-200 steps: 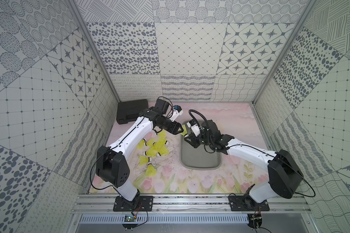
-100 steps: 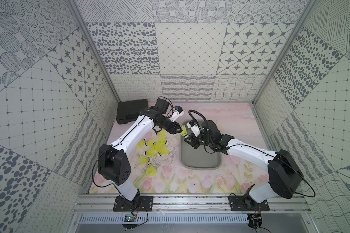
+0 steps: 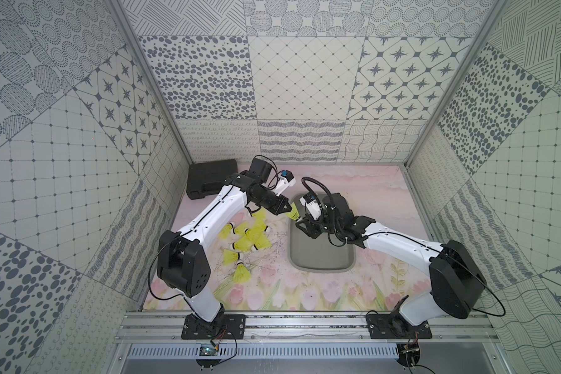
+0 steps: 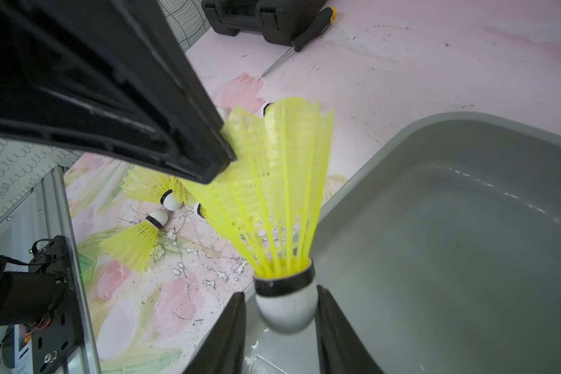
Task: Put the shuttlecocks into the storage box
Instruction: Pick up the shuttlecock at the center of the board, then place the shuttlecock in the storage box.
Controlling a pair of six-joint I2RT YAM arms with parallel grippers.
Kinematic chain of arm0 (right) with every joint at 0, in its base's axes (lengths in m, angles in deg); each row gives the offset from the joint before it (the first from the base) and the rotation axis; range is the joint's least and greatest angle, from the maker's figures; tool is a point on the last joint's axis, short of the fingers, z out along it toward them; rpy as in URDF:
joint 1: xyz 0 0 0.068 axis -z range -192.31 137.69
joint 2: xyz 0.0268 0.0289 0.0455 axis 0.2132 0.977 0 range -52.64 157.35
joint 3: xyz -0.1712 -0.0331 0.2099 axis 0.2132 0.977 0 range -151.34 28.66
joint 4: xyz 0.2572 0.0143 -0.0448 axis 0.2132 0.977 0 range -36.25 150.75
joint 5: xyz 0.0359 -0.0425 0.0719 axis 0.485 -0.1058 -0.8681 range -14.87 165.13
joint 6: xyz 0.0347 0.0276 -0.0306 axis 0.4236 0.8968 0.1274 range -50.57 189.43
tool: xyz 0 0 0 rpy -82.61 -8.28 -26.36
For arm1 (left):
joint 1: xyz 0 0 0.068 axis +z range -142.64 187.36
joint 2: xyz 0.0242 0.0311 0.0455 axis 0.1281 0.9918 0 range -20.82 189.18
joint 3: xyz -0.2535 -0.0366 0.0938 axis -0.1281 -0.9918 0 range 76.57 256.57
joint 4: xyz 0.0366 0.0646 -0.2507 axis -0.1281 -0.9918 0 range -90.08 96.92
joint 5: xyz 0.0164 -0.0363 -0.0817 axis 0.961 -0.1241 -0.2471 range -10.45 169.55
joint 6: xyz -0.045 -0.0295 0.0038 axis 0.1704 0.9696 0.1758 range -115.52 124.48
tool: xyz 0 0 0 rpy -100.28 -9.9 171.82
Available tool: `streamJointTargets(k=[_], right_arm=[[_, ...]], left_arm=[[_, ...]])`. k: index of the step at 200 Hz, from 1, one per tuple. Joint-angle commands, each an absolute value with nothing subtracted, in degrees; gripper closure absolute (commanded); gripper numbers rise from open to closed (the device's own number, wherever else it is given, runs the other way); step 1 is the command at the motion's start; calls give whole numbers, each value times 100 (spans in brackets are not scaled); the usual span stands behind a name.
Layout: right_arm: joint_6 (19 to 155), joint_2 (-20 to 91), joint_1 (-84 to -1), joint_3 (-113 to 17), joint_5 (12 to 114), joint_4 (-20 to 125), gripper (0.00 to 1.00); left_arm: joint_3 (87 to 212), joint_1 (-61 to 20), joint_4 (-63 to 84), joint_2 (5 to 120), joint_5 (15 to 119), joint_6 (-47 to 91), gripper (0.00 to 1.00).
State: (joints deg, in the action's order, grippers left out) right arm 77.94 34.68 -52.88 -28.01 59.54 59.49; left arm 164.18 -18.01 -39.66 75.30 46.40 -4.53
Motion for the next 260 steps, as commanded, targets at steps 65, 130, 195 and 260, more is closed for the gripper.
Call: streamJointTargets(k=[65,130,195,260], right_arm=[[8001,2493,-4979,-2115,7161,5689,37],[8441,1329,-4114,-1300,7625,5906,32],[8561,865,-3420,-1061,7536,6538,32],[8610,850,-3182,-969,7303,6763,32]], left_arm=[[15153,-1785,-891,7032,4245,2910,100],[14428,-2123,1101,7272,4977,5210,100],[14705,-2699,1691,8102,5524,5808,100],[15580,-3131,1614,9096,5748,5938,100]])
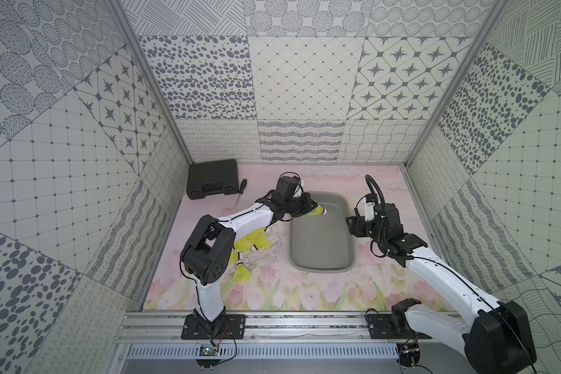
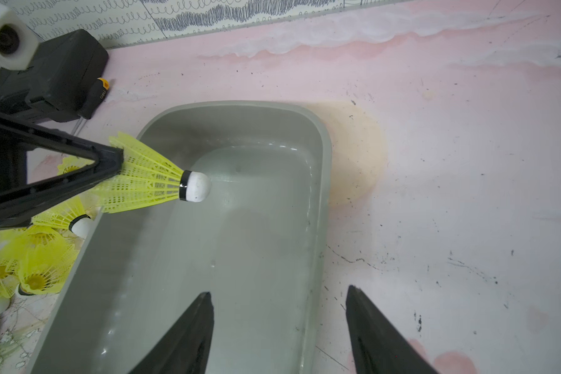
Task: Put the shuttlecocks into the storage box
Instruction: Place the shuttlecock in the storage box.
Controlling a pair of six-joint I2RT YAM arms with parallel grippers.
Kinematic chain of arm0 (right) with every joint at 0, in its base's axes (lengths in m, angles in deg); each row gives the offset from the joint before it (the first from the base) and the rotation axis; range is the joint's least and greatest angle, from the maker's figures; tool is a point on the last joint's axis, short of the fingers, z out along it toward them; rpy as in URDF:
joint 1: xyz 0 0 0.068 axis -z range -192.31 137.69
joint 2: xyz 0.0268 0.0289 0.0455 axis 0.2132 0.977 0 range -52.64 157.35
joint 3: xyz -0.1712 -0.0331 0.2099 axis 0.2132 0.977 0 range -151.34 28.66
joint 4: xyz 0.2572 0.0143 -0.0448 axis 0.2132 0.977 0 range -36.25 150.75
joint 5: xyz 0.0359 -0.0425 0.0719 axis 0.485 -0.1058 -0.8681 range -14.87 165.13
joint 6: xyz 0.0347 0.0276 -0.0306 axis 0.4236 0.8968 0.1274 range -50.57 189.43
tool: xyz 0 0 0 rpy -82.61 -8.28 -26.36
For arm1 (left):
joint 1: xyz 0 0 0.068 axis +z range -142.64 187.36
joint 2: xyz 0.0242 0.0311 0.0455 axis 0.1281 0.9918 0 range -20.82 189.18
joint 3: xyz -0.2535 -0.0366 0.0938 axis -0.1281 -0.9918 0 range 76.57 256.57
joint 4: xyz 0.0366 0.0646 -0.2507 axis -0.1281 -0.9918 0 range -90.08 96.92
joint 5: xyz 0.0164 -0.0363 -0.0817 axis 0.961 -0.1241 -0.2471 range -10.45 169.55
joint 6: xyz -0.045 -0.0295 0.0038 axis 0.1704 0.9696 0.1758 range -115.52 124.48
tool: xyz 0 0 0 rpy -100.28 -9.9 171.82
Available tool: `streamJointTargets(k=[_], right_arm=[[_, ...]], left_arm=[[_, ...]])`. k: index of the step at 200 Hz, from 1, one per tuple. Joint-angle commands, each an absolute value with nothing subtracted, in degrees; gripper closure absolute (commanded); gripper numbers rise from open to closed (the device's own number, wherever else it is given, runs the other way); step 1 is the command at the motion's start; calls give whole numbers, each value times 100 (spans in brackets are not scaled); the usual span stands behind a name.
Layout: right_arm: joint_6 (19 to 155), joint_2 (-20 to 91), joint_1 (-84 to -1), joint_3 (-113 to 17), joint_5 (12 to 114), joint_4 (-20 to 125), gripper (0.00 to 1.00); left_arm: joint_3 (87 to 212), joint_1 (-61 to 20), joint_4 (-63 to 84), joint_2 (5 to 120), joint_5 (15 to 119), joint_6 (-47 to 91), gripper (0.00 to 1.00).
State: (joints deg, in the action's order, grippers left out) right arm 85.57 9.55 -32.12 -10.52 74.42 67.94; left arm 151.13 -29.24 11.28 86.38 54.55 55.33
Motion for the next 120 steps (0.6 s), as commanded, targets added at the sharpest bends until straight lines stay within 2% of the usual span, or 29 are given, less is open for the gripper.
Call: streamJointTargets(k=[1,120], right_arm=[[8616,851,-3182,-967,7303,6763,32],[8686,877,-3138,-931,7196,6820,31]], left_arm=[[15595,-3149,1610,9119,5748,5940,100],[16908,-3366,1296,10539,5486,5736,100]])
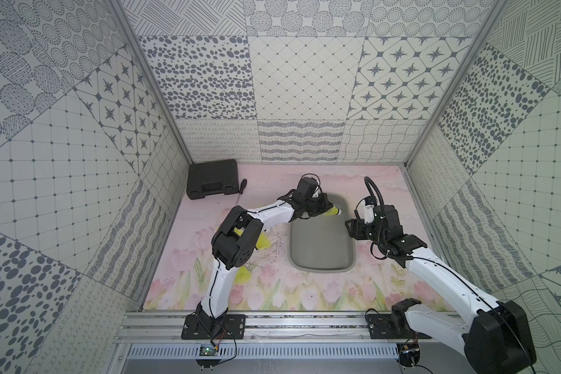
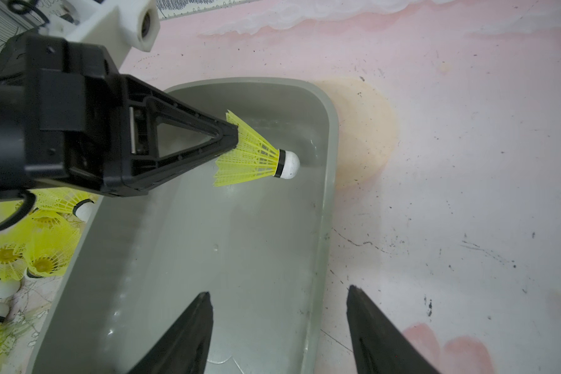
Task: Put the shuttlecocks into the storage box
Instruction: Place the shuttlecock in the storage box.
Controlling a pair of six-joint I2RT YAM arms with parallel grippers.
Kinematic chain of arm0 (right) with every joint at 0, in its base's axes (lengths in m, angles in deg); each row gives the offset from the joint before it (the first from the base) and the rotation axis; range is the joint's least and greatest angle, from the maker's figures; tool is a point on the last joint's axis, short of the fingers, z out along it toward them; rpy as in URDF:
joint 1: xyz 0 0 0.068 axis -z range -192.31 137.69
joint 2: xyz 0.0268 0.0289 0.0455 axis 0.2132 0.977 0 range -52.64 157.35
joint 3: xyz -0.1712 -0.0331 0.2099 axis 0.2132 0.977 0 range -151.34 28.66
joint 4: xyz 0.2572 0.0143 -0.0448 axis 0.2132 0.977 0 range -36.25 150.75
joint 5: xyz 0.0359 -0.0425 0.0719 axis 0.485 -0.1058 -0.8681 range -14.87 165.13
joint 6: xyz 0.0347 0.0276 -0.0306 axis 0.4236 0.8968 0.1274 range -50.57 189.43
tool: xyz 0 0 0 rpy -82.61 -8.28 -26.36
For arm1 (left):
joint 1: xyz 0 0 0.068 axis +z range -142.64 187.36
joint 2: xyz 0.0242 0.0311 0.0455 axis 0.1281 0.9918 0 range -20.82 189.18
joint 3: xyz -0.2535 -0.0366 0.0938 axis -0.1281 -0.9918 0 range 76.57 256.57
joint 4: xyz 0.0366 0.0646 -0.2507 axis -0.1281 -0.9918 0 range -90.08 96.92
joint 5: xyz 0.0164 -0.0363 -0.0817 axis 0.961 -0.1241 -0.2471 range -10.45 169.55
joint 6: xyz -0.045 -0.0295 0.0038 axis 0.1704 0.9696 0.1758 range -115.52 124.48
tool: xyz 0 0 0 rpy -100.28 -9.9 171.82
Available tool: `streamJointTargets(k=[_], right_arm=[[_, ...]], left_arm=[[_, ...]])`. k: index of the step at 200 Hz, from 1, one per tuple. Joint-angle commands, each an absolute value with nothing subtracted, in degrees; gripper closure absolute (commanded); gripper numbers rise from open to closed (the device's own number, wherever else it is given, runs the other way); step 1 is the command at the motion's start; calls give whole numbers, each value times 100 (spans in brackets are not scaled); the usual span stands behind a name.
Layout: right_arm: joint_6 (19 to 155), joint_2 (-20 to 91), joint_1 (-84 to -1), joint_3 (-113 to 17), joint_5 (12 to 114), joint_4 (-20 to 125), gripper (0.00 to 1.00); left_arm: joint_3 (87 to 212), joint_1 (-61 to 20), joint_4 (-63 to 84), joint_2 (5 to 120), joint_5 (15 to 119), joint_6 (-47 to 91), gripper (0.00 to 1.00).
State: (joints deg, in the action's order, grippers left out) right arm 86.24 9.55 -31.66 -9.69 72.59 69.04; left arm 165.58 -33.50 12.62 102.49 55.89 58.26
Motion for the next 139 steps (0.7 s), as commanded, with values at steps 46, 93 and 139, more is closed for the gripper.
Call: streamJointTargets(k=[46,93,139], right_arm=[[8697,883,-3130,-945,7135,6825,30],[8665,892,-3129,-978,7082,6870,30],[8674,955,-3129,-1011,7004,6868,30]], left_arm=[[17357,-3366,976,10910,5532,5555,100],[17514,-3324,854,11125,5582,5478,100],[17519,-3234,842,11226,5609,5489,100]])
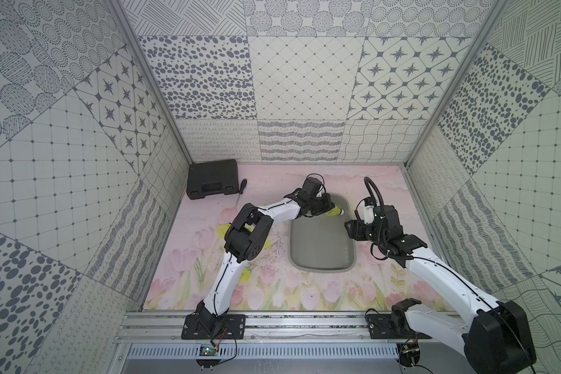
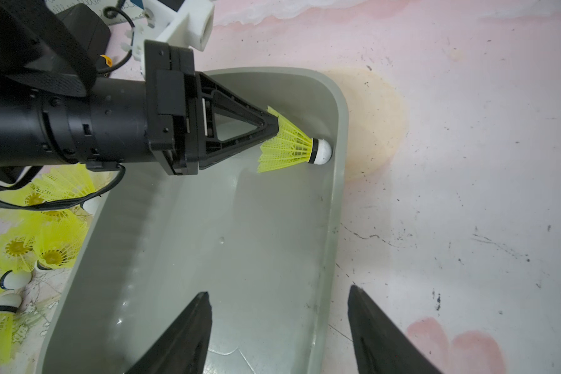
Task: Put the shuttlecocks into the storage box
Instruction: Place the shuttlecock in the storage box.
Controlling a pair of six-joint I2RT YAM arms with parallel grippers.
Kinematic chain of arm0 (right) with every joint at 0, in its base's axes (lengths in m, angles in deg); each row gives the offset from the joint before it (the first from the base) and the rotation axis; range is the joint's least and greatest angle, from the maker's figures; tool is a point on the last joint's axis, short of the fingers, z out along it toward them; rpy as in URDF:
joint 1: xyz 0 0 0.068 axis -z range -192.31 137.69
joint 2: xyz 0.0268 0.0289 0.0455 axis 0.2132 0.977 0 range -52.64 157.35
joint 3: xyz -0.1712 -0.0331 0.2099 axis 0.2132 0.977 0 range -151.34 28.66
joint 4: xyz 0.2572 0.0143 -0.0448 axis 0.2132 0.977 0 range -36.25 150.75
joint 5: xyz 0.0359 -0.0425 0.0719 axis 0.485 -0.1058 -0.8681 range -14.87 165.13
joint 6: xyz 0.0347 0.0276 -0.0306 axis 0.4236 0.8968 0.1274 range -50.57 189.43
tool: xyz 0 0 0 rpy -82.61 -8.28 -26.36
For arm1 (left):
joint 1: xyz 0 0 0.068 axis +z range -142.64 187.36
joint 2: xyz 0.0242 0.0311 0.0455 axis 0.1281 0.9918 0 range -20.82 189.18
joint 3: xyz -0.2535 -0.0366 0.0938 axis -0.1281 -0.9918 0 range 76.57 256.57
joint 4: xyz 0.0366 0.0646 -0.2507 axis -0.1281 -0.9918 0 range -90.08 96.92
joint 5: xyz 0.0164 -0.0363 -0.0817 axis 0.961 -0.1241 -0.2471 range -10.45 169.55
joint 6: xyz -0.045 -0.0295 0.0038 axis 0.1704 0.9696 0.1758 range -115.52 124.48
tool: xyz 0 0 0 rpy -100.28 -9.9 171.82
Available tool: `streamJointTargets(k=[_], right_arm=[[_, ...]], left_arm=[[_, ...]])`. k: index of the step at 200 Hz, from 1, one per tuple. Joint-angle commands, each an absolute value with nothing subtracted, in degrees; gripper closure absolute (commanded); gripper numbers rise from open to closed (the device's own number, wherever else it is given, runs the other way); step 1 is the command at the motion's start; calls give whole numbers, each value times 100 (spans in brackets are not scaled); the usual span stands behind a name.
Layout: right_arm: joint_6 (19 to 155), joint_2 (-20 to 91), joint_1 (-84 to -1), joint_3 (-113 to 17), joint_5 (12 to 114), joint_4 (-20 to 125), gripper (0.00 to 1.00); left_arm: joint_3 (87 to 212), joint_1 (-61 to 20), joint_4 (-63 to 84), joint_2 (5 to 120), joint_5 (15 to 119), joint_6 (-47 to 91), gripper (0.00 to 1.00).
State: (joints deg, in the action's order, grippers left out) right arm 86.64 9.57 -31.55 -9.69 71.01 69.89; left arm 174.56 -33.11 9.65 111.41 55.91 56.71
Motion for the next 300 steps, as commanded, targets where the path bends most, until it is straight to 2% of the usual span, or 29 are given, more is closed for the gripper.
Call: streamJointTargets(k=[1,46,80,129,158,184,300], right_arm=[[8674,957,-3129,-1015,7004,6864,30],[8699,986,-3129,-1028,6953,6860,29],[8709,1019,-3129,-1045,6928,6842,29],[8738,1047,-3129,-1043,6884,6841,29],[8735,1032,-3129,-1040,6896,6865,29],[8732,1032,-3129,-1042,6888,6869,29],[8728,1061,-3129,-1051,6863,6882,28]], left_arm=[[17519,-3231,846,11226,5609,5487,100],[17575,-3150,783,11311,5601,5446,100],[17708,-3113,710,11383,5532,5410,94],[18024,-3082,631,11545,5375,5401,85],[18198,-3068,501,11633,5335,5366,74],[18284,-3040,447,11690,5310,5344,69],[18466,-2998,586,11770,5025,5379,67]])
